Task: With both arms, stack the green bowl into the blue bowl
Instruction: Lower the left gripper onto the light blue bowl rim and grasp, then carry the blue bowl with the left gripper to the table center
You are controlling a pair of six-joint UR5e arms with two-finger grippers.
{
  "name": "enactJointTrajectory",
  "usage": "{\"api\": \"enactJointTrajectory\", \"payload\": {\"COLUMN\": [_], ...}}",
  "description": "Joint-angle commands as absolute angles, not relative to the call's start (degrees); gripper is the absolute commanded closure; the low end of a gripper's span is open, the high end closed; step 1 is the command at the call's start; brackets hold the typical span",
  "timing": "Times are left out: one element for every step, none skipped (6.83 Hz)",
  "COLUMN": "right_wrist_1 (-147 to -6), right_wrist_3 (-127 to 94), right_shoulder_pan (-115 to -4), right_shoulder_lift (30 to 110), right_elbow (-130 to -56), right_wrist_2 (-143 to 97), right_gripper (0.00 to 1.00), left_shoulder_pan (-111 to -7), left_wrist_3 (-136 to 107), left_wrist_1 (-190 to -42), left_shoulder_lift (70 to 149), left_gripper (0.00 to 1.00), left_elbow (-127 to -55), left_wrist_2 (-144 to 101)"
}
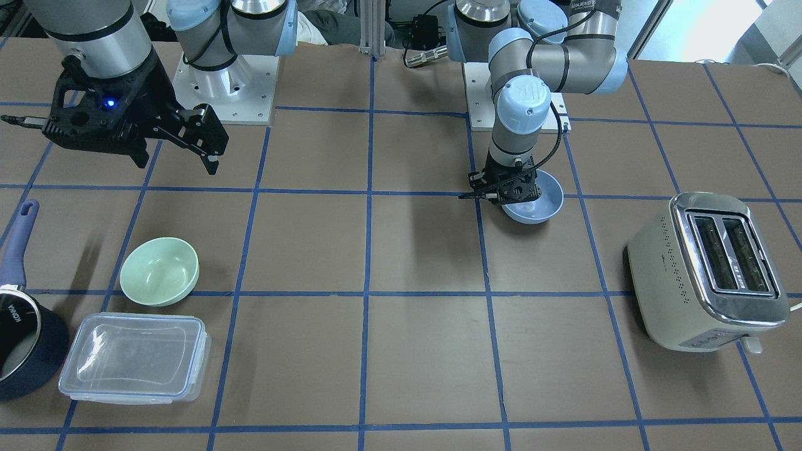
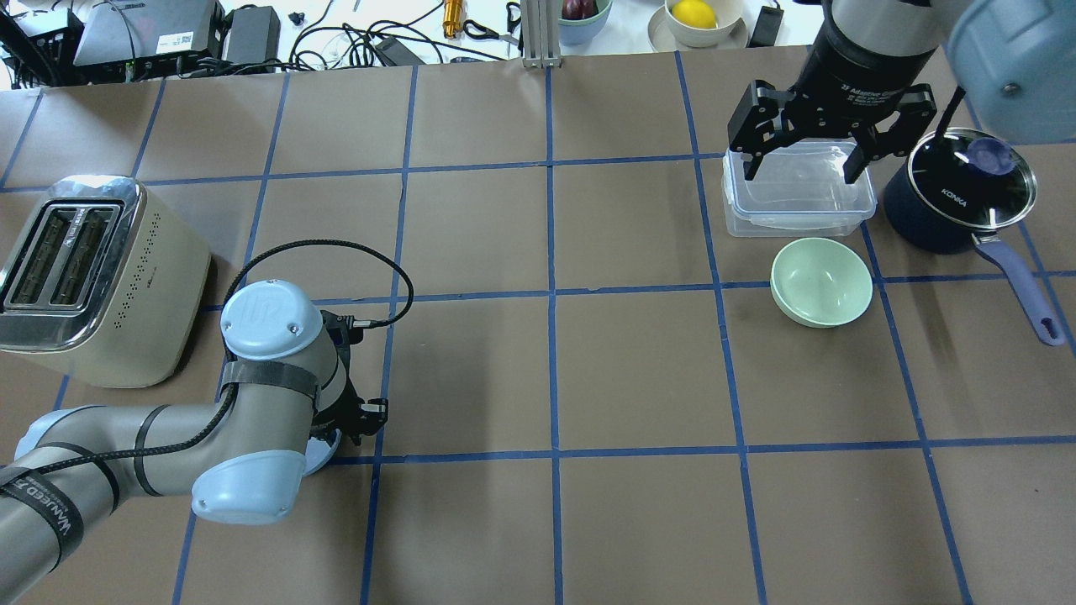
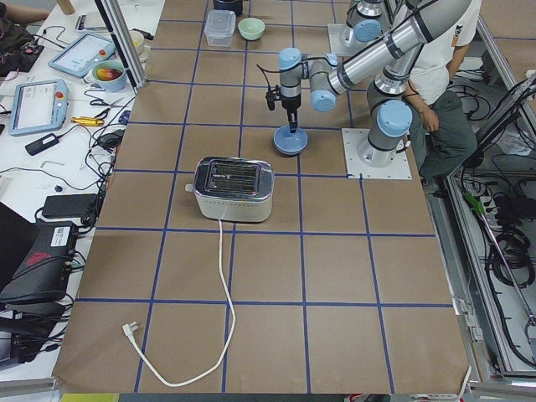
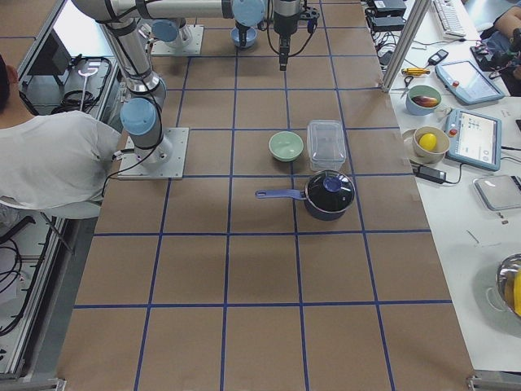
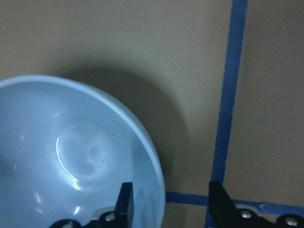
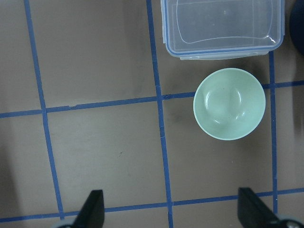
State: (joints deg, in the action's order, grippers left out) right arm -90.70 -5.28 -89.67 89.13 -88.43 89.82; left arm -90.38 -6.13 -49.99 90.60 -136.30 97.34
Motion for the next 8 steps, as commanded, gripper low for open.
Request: {"api": "enactJointTrajectory", "payload": {"right_wrist_1": [-90.6, -90.6, -90.6, -90.6, -90.5, -90.5, -90.6, -90.4], "right_wrist_3": [-5.2, -5.3, -5.2, -5.3, -5.3, -5.3, -5.3, -5.3], "right_shoulder_pan": [-89.6, -89.6, -89.7, -89.6, -89.7, -89.6, -89.7, -89.7], "right_shoulder_lift": [89.1, 89.1, 89.1, 89.1, 89.1, 89.1, 89.1, 89.1], "right_elbow": [-88.5, -88.5, -88.6, -88.6, -88.6, -88.6, -88.6, -88.6], "right_wrist_2": [89.8, 89.8, 89.8, 89.8, 89.8, 89.8, 89.8, 89.8], "right_gripper": [0.0, 0.0, 0.0, 0.0, 0.0, 0.0, 0.0, 0.0], "left_shoulder_pan": [-91.2, -93.9, -97.2, -98.7, -102.3, -106.0, -107.9, -109.9], "left_wrist_3": [-6.6, -7.0, -8.2, -12.0, -15.4, -20.6, -25.4, -29.1], "left_wrist_1": [-49.7, -50.7, -55.0, -62.2, -61.4, -56.3, -54.0, -54.6], "left_shoulder_lift": [90.2, 91.2, 93.1, 96.8, 102.2, 108.8, 115.4, 120.6], "left_gripper": [1.0, 1.0, 1.0, 1.0, 1.0, 1.0, 1.0, 1.0], "left_elbow": [-134.8, -129.8, -120.5, -110.8, -104.8, -99.4, -92.9, -85.6], "left_wrist_2": [97.5, 98.1, 95.1, 91.6, 88.7, 86.7, 85.3, 84.7]}}
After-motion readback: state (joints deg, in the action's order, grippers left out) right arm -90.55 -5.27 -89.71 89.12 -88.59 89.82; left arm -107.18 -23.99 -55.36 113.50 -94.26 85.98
